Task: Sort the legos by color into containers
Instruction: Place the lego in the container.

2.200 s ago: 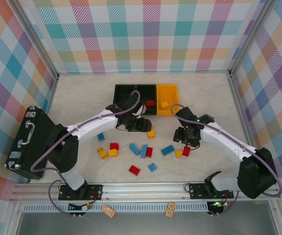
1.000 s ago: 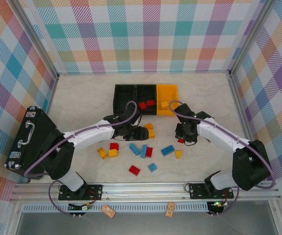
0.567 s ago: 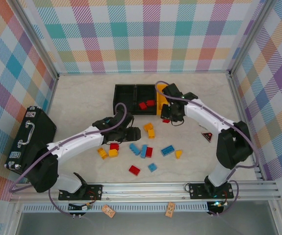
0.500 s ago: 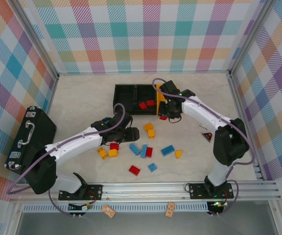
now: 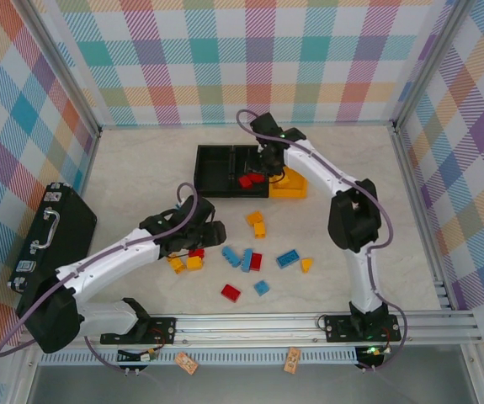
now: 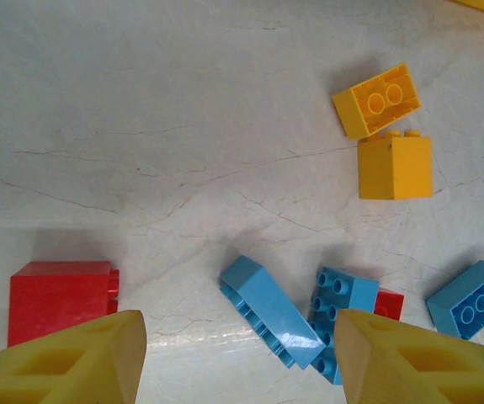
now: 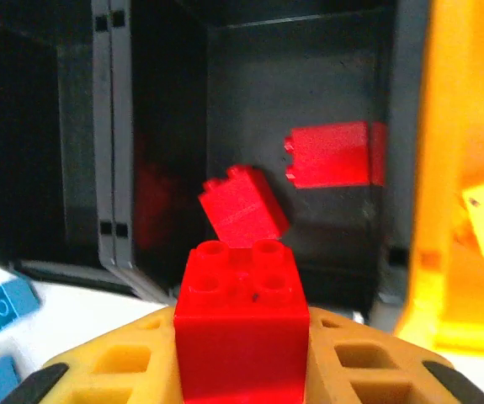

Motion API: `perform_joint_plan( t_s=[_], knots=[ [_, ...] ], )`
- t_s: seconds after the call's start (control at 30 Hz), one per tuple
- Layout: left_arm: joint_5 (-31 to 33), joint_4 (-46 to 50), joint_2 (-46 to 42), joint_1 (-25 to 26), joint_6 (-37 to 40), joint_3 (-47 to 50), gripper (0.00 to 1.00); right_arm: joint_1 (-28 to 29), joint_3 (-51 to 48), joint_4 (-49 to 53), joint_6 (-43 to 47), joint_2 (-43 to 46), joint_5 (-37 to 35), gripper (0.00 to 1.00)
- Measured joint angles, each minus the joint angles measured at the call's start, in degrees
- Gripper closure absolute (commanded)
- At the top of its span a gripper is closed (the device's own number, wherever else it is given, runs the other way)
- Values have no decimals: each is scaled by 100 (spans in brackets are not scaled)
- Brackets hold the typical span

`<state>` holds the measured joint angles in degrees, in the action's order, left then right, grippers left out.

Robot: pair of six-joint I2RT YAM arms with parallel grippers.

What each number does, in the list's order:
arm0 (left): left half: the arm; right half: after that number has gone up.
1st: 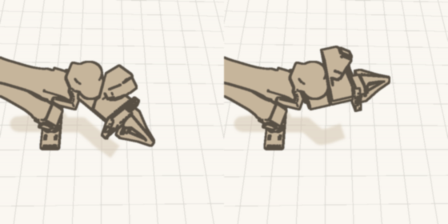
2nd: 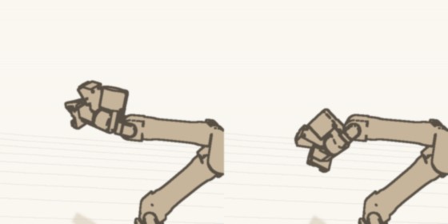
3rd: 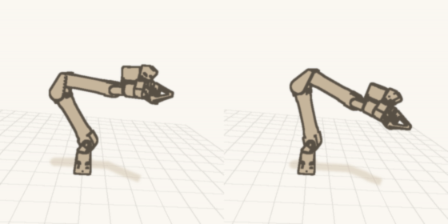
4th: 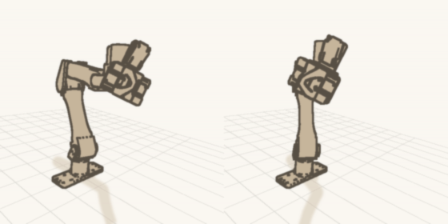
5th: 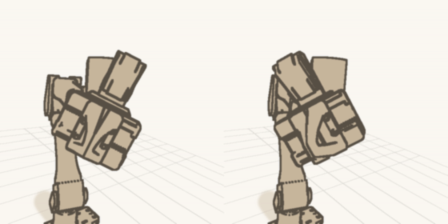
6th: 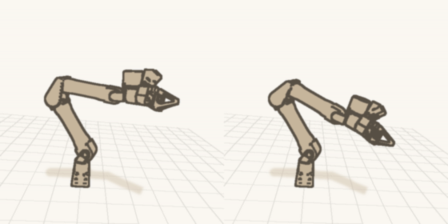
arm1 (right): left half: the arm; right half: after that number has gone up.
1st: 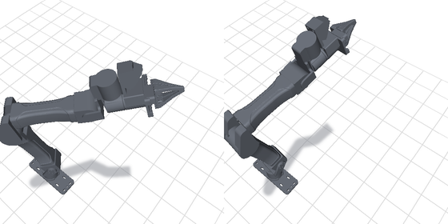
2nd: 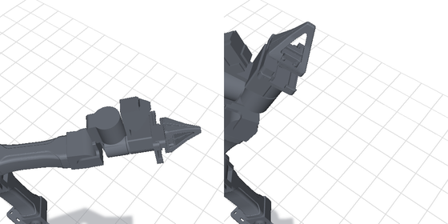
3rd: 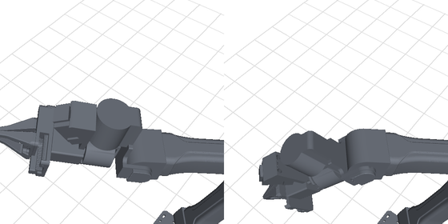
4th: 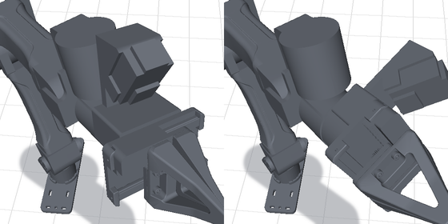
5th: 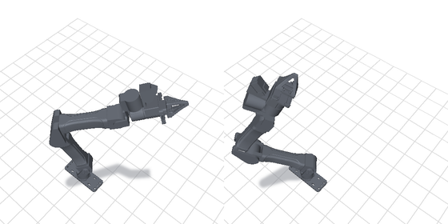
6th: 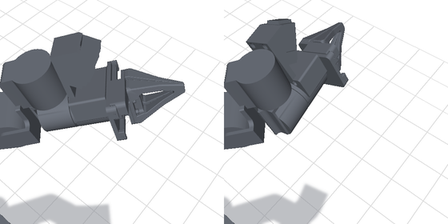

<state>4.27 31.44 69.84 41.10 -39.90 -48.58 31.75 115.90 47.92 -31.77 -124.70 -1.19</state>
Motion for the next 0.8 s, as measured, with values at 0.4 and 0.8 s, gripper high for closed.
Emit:
perform_joint_plan(
  t_s=[0.4, 0.8],
  knots=[
    [229, 328, -317, -15, -105, 120, 39, -46, 1794, 426, 70, -1482, 129, 72],
    [291, 426, -326, -17, -107, 129, 39, -109, 2212, 494, -9, -1703, 190, 54]
  ],
)
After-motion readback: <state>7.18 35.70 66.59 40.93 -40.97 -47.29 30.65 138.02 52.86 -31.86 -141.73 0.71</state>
